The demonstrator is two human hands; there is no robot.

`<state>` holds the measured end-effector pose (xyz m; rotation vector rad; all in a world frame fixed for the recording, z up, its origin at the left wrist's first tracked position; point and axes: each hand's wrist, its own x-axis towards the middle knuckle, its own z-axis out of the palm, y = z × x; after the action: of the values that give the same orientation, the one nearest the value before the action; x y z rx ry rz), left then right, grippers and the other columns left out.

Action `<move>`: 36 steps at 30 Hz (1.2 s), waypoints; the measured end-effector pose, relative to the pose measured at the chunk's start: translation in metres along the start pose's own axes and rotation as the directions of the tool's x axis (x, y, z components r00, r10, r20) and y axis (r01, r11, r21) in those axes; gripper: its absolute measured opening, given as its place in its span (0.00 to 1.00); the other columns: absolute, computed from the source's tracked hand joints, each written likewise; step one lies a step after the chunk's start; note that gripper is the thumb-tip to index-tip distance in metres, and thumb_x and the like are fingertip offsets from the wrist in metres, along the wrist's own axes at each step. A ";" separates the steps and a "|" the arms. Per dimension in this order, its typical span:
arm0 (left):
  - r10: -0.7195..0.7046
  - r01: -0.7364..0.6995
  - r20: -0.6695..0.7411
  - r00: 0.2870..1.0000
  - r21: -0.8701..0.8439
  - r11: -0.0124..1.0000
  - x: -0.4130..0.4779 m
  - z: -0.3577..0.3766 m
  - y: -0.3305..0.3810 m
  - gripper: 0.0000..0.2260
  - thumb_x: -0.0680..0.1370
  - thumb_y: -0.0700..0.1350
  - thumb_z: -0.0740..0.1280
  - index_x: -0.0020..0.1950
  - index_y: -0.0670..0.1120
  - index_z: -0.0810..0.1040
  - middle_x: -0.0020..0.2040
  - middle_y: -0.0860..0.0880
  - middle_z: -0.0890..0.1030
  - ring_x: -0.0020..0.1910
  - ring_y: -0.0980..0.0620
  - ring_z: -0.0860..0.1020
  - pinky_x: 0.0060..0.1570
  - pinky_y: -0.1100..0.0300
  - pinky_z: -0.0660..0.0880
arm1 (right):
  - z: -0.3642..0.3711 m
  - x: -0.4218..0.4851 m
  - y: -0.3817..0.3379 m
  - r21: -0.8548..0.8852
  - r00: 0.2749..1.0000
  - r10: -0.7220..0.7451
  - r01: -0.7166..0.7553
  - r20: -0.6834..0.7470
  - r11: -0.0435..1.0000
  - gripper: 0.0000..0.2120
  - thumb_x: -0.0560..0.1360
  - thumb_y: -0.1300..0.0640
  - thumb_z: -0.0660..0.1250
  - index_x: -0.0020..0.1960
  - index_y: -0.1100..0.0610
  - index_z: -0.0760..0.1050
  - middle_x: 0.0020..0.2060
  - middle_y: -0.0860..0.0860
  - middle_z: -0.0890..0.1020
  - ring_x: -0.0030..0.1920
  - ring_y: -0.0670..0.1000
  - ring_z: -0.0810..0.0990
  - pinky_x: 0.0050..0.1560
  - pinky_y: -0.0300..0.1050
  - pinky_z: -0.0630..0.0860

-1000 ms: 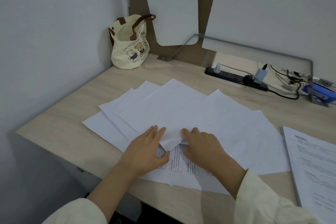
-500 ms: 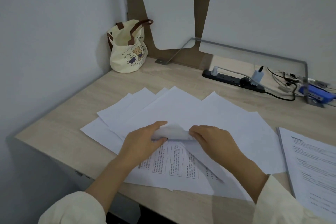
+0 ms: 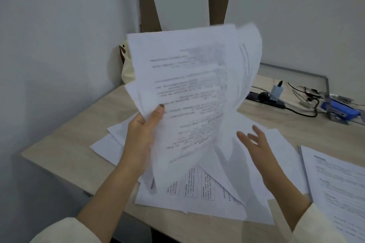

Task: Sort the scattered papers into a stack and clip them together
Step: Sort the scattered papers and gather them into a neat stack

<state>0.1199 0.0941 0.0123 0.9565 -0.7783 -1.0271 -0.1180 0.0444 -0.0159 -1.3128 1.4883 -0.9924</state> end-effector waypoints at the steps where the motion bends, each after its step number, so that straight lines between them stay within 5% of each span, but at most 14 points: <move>1: -0.006 0.006 -0.002 1.000 -0.086 0.996 0.001 -0.001 0.001 0.10 0.76 0.44 0.65 0.56 0.48 0.80 0.52 0.53 0.84 0.52 0.57 0.82 0.48 0.65 0.79 | 0.000 -0.002 0.003 0.043 0.998 0.026 -0.029 0.062 0.999 0.35 0.73 0.42 0.64 0.75 0.47 0.54 0.71 0.50 0.66 0.69 0.53 0.68 0.65 0.48 0.64; 4: -0.035 0.027 -0.053 0.998 -0.154 0.988 0.000 -0.007 -0.006 0.12 0.77 0.44 0.63 0.59 0.48 0.78 0.54 0.53 0.84 0.54 0.57 0.81 0.49 0.65 0.78 | 0.002 -0.005 0.012 0.238 0.965 0.014 -0.079 0.263 0.968 0.36 0.69 0.37 0.66 0.71 0.52 0.65 0.60 0.50 0.78 0.57 0.51 0.78 0.56 0.45 0.75; 6: -0.075 0.060 -0.088 0.993 -0.160 0.985 -0.002 -0.013 -0.016 0.14 0.78 0.45 0.63 0.62 0.48 0.76 0.56 0.53 0.83 0.56 0.56 0.80 0.54 0.62 0.75 | 0.002 -0.005 0.016 0.340 0.932 -0.078 -0.050 0.354 0.939 0.26 0.75 0.46 0.64 0.68 0.60 0.69 0.54 0.55 0.81 0.51 0.56 0.80 0.52 0.47 0.78; 8: -0.123 0.108 -0.097 0.988 -0.151 0.983 -0.007 -0.020 -0.027 0.15 0.78 0.46 0.62 0.65 0.49 0.75 0.59 0.52 0.81 0.58 0.55 0.79 0.56 0.60 0.74 | 0.002 -0.008 0.017 0.480 0.916 -0.109 -0.099 0.387 0.871 0.18 0.80 0.53 0.55 0.68 0.57 0.69 0.60 0.55 0.79 0.57 0.62 0.77 0.57 0.55 0.74; 11: -0.165 0.160 -0.085 0.983 -0.064 0.985 -0.016 -0.029 -0.043 0.15 0.79 0.47 0.61 0.65 0.51 0.75 0.58 0.53 0.82 0.57 0.54 0.80 0.54 0.59 0.74 | 0.000 -0.011 0.017 0.586 0.898 -0.082 -0.210 0.432 0.783 0.22 0.79 0.46 0.50 0.66 0.52 0.73 0.63 0.54 0.77 0.61 0.64 0.74 0.60 0.56 0.72; 14: -0.250 0.251 -0.042 0.967 0.010 0.968 -0.022 -0.037 -0.057 0.13 0.79 0.46 0.62 0.62 0.53 0.76 0.57 0.53 0.82 0.55 0.54 0.80 0.49 0.61 0.76 | 0.002 -0.012 0.019 0.574 0.896 -0.008 -0.278 0.445 0.770 0.22 0.77 0.44 0.55 0.65 0.51 0.74 0.59 0.54 0.81 0.59 0.55 0.80 0.53 0.51 0.79; 18: -0.383 0.383 -0.017 0.924 0.069 0.921 -0.028 -0.043 -0.071 0.13 0.77 0.43 0.66 0.61 0.52 0.77 0.56 0.50 0.83 0.55 0.49 0.81 0.51 0.54 0.78 | 0.006 -0.016 0.032 0.464 0.924 0.075 -0.257 0.375 0.848 0.14 0.78 0.59 0.59 0.62 0.54 0.74 0.53 0.54 0.84 0.50 0.54 0.84 0.41 0.46 0.82; 23: -0.353 0.360 -0.083 0.932 0.095 0.928 -0.021 -0.055 -0.067 0.15 0.77 0.47 0.65 0.63 0.46 0.76 0.53 0.43 0.82 0.44 0.46 0.79 0.29 0.58 0.76 | 0.001 -0.016 0.042 0.323 0.941 0.198 -0.284 0.275 0.903 0.12 0.77 0.62 0.61 0.59 0.59 0.76 0.47 0.57 0.85 0.44 0.57 0.84 0.40 0.48 0.80; 27: -0.374 0.397 -0.151 0.915 0.173 0.901 -0.008 -0.061 -0.064 0.12 0.76 0.51 0.66 0.57 0.49 0.80 0.53 0.47 0.84 0.53 0.44 0.81 0.56 0.44 0.76 | -0.014 -0.011 0.037 0.268 0.929 0.222 -0.304 0.297 0.914 0.13 0.75 0.61 0.63 0.59 0.59 0.77 0.50 0.61 0.84 0.46 0.60 0.83 0.45 0.52 0.79; 31: -0.388 0.413 -0.155 0.909 0.204 0.887 -0.002 -0.057 -0.061 0.08 0.75 0.48 0.67 0.52 0.48 0.81 0.51 0.46 0.84 0.52 0.45 0.81 0.56 0.47 0.76 | -0.022 -0.009 0.036 0.294 0.924 0.201 -0.300 0.325 0.907 0.10 0.76 0.57 0.62 0.54 0.56 0.78 0.44 0.56 0.86 0.40 0.56 0.84 0.41 0.49 0.80; 36: -0.392 0.419 -0.159 0.906 0.211 0.883 -0.004 -0.060 -0.064 0.12 0.77 0.49 0.65 0.59 0.47 0.79 0.55 0.46 0.83 0.54 0.44 0.80 0.59 0.43 0.74 | -0.026 -0.004 0.040 0.422 0.911 0.236 -0.372 0.339 0.827 0.10 0.78 0.55 0.60 0.55 0.55 0.77 0.45 0.53 0.86 0.42 0.55 0.83 0.45 0.50 0.80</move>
<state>0.1498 0.1009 -0.0699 1.4181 -0.6288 -1.2459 -0.1540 0.0539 -0.0465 -0.7801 1.0998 -0.8521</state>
